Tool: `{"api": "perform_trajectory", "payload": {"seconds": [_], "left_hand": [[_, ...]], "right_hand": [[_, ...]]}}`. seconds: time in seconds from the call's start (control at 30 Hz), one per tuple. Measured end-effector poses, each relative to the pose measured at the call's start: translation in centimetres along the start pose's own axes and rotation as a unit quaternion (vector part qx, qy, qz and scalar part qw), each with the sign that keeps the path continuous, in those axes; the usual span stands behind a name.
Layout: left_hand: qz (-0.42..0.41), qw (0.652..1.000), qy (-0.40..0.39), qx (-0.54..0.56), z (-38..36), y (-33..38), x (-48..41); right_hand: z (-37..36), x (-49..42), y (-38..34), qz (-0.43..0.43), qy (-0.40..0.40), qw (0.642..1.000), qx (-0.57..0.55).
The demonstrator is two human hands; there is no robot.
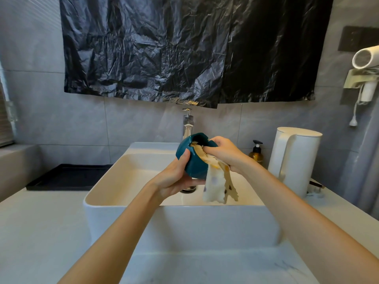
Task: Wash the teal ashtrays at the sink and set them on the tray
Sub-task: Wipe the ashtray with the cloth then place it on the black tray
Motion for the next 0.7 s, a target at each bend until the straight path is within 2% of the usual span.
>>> {"api": "perform_trajectory", "payload": {"seconds": [0.13, 0.3, 0.37, 0.43, 0.5, 0.57, 0.6, 0.7], "left_hand": [[-0.021, 0.998, 0.043, 0.045, 0.1, 0.9, 0.4], [-0.039, 0.997, 0.050, 0.053, 0.7, 1.2, 0.5], [-0.035, 0.995, 0.065, 0.064, 1.0, 1.3, 0.4], [-0.027, 0.995, 0.073, 0.066, 1.2, 1.2, 0.3], [-0.020, 0.995, 0.072, 0.059, 1.1, 1.0, 0.3], [-0.016, 0.996, 0.071, 0.056, 1.1, 0.9, 0.4], [-0.014, 0.996, 0.069, 0.061, 1.0, 1.0, 0.4], [0.000, 0.995, 0.075, 0.069, 1.1, 0.8, 0.5]], "right_hand": [[-0.2, -0.3, 0.0, 0.005, 0.093, 0.995, 0.031], [-0.7, 1.0, -1.0, 0.018, 0.050, 0.997, 0.052], [-0.3, 1.8, -2.1, 0.096, 0.067, 0.988, 0.104], [0.4, 3.3, -4.5, 0.240, 0.112, 0.953, 0.149], [-0.2, 4.3, -5.7, 0.310, 0.042, 0.939, 0.146], [-1.5, 4.6, -5.2, 0.289, -0.067, 0.943, 0.153], [-2.0, 4.6, -5.1, 0.294, -0.096, 0.937, 0.165], [-2.9, 5.1, -5.7, 0.376, -0.102, 0.897, 0.210]]}}
Point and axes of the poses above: each hand's wrist, its own x-axis away from the middle knuckle, its own z-axis out of the back of the hand, y = z × x, the point moved 7 cm from there along -x, towards the middle knuckle, and after that the axes turned 8 degrees about y, right-handed, at the moved point
